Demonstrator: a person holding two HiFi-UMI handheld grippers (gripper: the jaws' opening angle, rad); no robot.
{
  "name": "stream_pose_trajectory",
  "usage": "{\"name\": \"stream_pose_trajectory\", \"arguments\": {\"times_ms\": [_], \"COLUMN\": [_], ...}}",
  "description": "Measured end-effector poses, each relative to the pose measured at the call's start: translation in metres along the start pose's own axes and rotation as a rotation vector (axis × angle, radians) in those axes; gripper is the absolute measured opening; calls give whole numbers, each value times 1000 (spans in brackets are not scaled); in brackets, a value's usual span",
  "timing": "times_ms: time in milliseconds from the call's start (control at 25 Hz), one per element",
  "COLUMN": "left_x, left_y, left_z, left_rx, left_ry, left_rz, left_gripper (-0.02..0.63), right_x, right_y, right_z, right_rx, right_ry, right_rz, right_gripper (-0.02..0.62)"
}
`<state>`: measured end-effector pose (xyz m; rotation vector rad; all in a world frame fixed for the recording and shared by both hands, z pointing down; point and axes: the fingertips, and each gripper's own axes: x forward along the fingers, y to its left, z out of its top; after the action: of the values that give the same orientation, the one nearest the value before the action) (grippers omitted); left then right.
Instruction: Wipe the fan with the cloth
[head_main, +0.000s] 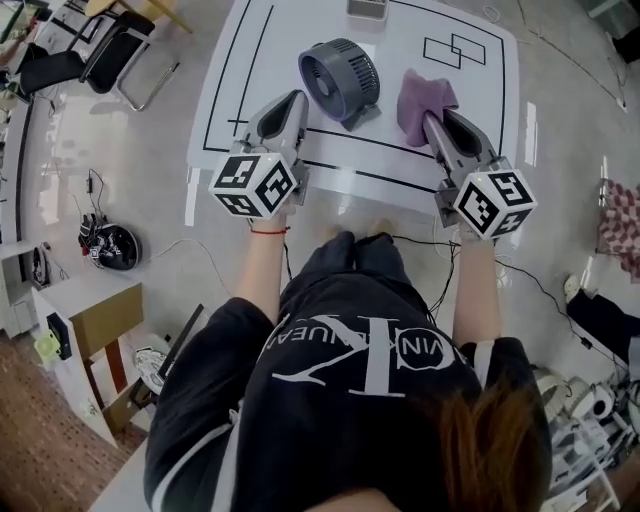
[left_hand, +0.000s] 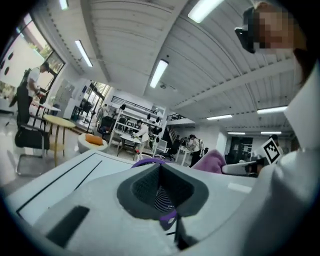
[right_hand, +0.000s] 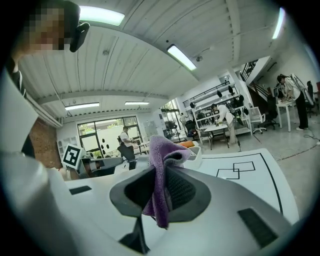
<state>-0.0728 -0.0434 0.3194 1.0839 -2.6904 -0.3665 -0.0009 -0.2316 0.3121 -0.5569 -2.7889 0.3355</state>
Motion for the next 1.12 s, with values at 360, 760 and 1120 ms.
{"name": "stream_pose_trajectory", "arguments": {"times_ms": [360, 760, 1120], "left_x": [-37, -66, -69], "left_y": [6, 10, 10], "left_z": [23, 35, 44], "left_rx": [124, 147, 149], "left_ry": [-45, -74, -101], "left_rz": [29, 40, 45], "left_gripper": [11, 11, 11], "right_x": [-3, -10, -13], "right_y": [21, 30, 24], "right_z": [11, 26, 24], "right_rx": [-89, -105, -107], "right_ry": [-39, -95, -100], "right_rz": [-25, -37, -44], "right_gripper": [67, 66, 66]}}
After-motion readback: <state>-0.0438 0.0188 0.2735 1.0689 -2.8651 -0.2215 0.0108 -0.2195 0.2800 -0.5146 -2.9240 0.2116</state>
